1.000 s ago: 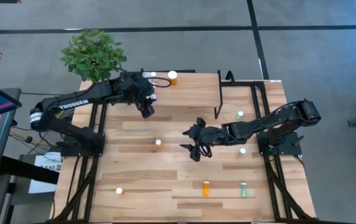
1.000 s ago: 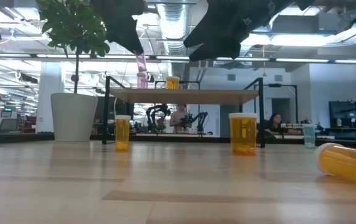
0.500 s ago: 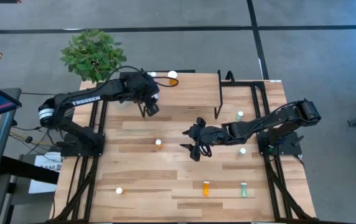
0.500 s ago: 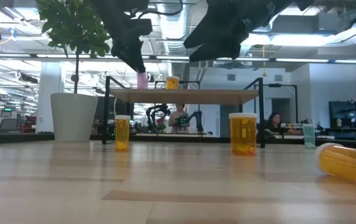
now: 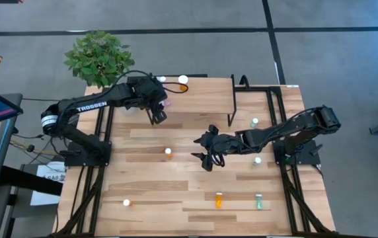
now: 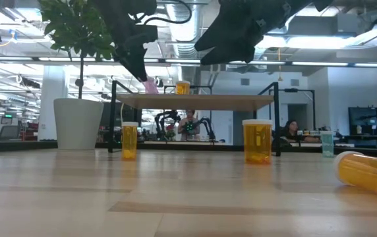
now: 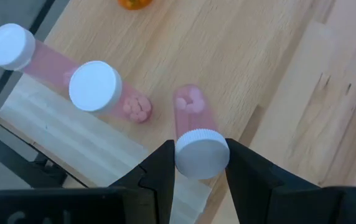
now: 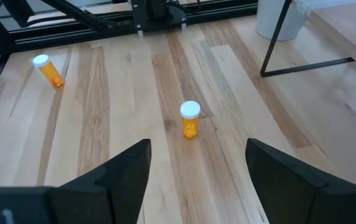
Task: Pick and place medicine bottles onto shelf by color
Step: Put the pink pill bottle on the shelf aligned with the other pink bottle
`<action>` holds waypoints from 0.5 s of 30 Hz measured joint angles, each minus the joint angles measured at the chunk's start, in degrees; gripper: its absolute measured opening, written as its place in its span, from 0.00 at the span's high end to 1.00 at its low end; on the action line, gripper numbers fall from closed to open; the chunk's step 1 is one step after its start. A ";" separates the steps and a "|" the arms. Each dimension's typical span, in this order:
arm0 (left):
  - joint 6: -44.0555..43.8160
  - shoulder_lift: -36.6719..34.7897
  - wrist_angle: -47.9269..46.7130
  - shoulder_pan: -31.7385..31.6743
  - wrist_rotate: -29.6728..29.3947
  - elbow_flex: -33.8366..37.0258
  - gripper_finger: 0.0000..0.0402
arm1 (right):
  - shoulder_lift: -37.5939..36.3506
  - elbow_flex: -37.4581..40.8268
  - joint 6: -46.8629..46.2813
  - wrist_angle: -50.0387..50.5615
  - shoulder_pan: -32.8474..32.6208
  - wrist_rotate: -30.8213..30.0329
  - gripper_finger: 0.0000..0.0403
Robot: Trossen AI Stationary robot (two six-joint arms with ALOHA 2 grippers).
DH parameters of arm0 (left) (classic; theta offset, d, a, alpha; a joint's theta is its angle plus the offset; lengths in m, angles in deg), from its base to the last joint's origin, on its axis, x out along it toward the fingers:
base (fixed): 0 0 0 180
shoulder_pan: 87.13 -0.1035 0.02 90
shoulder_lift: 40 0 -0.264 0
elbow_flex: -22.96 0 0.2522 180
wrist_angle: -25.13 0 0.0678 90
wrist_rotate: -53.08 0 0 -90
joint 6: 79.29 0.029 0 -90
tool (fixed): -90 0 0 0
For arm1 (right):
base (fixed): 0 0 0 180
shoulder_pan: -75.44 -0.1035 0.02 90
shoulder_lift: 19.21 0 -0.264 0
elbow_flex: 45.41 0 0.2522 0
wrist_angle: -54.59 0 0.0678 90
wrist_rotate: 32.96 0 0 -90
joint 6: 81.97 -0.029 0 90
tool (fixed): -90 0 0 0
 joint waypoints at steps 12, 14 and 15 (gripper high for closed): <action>-0.81 -0.07 -7.81 0.04 -0.12 -5.81 0.73 | 0.00 0.00 0.02 0.00 0.11 0.00 0.29; -0.74 -0.09 -9.14 0.04 0.03 -7.32 0.73 | 0.00 0.00 0.02 0.00 0.11 0.01 0.29; -0.57 -0.11 -9.68 0.04 0.09 -7.81 0.73 | 0.00 0.00 0.02 0.00 0.11 0.02 0.29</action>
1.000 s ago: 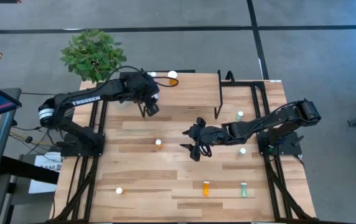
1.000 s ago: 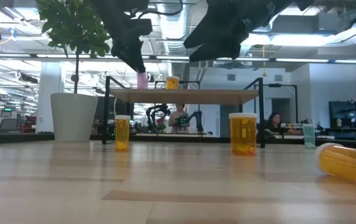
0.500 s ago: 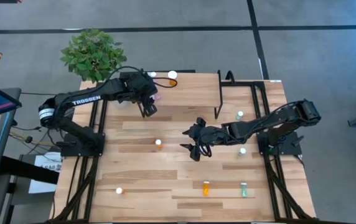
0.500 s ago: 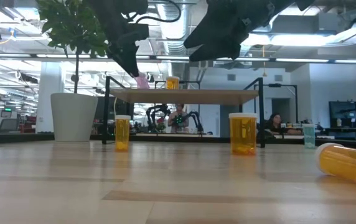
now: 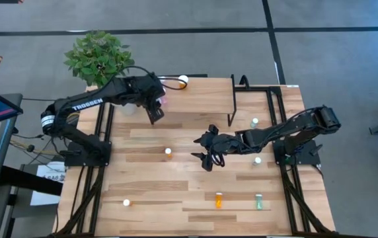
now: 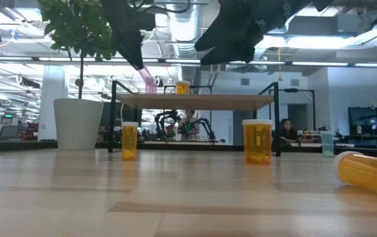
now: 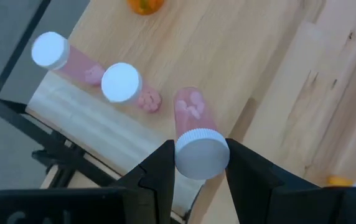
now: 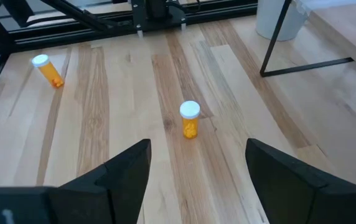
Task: Pick and place medicine bottles onto shelf by color
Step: Put the pink pill bottle on the shelf aligned with the other pink bottle
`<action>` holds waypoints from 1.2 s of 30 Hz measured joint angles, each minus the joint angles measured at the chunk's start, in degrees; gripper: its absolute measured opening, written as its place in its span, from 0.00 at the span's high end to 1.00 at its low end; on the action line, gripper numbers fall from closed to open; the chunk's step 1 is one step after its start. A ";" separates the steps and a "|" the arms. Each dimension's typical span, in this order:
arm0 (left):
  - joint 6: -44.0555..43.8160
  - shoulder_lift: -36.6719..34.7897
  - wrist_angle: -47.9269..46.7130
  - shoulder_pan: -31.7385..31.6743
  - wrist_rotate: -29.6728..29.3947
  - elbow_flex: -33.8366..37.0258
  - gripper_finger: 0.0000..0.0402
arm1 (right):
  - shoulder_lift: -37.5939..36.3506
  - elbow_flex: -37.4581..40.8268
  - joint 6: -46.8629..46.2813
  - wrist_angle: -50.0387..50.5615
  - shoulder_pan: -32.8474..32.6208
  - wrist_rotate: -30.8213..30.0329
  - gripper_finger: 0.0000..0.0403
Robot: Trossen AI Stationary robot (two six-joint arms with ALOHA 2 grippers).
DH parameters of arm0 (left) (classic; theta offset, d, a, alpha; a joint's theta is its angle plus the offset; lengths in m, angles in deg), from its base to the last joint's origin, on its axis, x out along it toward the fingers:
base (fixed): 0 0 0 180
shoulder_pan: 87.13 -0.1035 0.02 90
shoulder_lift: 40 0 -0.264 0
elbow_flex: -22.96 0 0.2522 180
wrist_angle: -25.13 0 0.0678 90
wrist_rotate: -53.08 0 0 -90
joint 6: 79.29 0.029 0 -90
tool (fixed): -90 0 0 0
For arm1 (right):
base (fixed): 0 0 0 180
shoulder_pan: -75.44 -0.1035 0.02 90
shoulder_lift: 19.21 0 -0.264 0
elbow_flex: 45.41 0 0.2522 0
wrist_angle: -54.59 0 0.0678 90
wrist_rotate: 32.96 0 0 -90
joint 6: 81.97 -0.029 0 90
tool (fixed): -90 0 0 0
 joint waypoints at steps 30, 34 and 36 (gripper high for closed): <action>8.22 -2.76 15.36 16.83 20.16 6.71 0.73 | -4.09 23.17 2.95 -50.02 1.78 -6.13 0.29; 5.19 -5.40 22.85 17.62 21.09 12.34 0.73 | -3.04 28.19 2.98 -65.25 2.21 -3.98 0.29; 4.22 -6.15 26.08 18.28 22.16 13.50 0.73 | -1.37 28.39 3.12 -69.35 2.18 -3.99 0.29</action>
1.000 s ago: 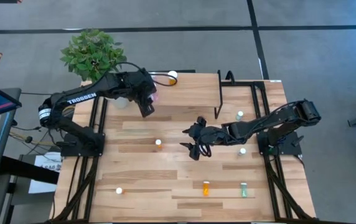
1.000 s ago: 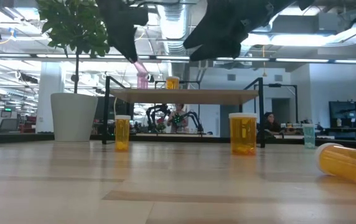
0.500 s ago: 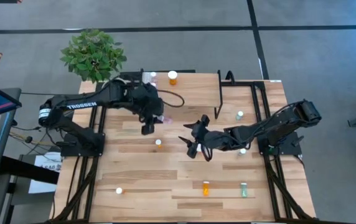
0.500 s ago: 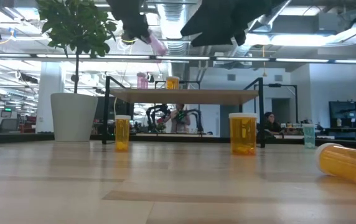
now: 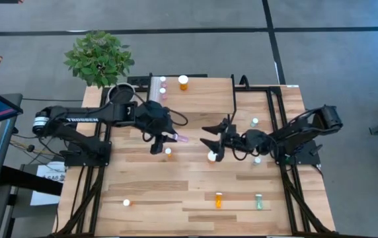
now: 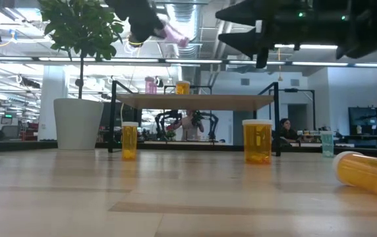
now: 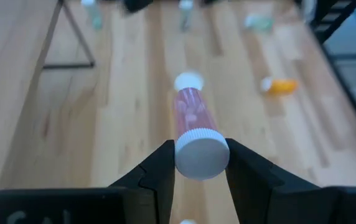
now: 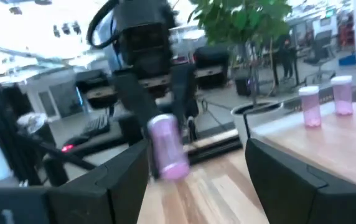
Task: Pick and place medicine bottles onto shelf by color
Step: Put the pink pill bottle on the shelf aligned with the other pink bottle
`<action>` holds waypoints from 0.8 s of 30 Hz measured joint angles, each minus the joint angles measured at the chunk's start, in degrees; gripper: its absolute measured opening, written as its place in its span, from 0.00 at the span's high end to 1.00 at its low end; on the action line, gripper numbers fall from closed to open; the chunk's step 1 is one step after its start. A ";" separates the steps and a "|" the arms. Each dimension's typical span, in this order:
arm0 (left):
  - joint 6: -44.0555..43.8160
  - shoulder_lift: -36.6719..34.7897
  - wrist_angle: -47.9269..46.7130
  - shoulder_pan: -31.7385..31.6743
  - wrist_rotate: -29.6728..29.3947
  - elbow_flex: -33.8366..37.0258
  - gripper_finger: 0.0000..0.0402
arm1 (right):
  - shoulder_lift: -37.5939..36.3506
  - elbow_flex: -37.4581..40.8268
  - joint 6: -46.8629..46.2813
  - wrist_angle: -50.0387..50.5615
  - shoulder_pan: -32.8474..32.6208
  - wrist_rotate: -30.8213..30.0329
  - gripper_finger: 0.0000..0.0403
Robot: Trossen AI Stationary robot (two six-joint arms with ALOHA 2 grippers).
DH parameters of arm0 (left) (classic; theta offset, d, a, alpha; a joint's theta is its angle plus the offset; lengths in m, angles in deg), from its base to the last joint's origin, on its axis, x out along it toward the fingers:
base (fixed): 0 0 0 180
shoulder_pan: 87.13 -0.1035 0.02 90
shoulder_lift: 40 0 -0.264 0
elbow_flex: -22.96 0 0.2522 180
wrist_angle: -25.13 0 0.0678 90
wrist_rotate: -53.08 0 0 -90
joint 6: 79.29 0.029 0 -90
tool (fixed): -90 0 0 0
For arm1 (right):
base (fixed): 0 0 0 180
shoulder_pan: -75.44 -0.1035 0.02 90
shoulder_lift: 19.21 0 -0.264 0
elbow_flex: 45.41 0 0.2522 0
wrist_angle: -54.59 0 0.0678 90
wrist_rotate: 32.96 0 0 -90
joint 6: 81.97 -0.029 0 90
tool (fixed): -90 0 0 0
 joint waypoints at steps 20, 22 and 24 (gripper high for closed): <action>-0.13 0.05 5.31 2.88 0.06 0.43 0.73 | 9.72 -7.93 -1.28 -1.05 1.82 4.47 0.29; -0.13 0.05 5.51 2.88 0.00 0.43 0.73 | 9.49 -7.93 -1.46 -1.34 1.79 4.47 0.29; -0.13 0.05 5.77 2.88 0.00 0.43 0.73 | 9.51 -7.93 -1.72 -0.59 1.79 4.50 0.29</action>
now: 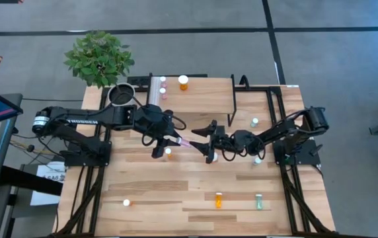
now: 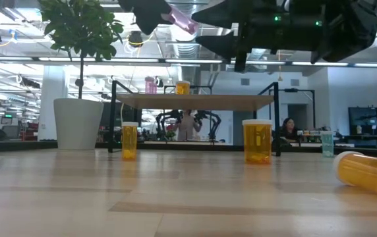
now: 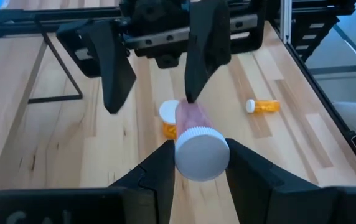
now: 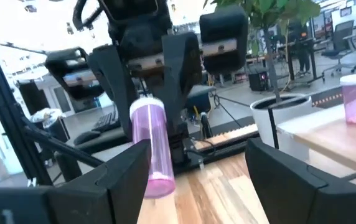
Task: Pick and place medicine bottles onto shelf by color
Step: Put the pink pill bottle on the shelf aligned with the other pink bottle
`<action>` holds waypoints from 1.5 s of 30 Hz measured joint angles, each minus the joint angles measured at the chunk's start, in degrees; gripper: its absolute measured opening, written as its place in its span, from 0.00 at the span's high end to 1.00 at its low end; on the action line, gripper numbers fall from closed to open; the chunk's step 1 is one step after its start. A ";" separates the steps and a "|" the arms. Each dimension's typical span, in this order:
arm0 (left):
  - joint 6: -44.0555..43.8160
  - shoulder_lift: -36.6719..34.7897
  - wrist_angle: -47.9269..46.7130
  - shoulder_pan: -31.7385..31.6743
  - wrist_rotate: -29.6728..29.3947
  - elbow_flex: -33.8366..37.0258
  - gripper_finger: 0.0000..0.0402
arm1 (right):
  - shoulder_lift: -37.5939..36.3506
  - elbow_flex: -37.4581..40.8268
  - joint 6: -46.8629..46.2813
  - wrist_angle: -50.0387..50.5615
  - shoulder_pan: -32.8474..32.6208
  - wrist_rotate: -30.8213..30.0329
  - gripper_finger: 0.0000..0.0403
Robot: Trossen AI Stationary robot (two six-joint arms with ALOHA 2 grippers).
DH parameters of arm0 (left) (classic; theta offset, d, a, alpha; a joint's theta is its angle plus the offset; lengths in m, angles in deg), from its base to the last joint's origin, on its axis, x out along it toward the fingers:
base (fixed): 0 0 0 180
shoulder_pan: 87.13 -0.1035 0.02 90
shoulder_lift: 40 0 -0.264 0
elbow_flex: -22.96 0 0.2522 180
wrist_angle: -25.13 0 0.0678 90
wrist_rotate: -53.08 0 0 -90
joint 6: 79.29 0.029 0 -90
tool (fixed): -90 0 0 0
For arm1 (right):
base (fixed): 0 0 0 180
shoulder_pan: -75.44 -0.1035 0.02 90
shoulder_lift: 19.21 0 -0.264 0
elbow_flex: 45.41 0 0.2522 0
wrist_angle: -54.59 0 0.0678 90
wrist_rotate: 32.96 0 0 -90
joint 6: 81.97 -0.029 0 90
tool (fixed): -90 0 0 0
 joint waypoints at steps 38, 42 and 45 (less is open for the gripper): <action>-0.63 -3.14 -6.25 -5.00 -23.97 -0.02 0.73 | -4.78 -1.92 -1.47 14.02 0.06 -0.05 0.29; -2.15 -2.82 -9.24 -8.29 -29.93 -0.02 0.73 | -5.19 -1.92 -1.52 14.53 -0.14 -0.08 0.29; -2.67 -2.80 -8.73 -10.51 -30.73 0.60 0.73 | -5.19 -1.92 -1.65 14.56 -0.36 -0.12 0.29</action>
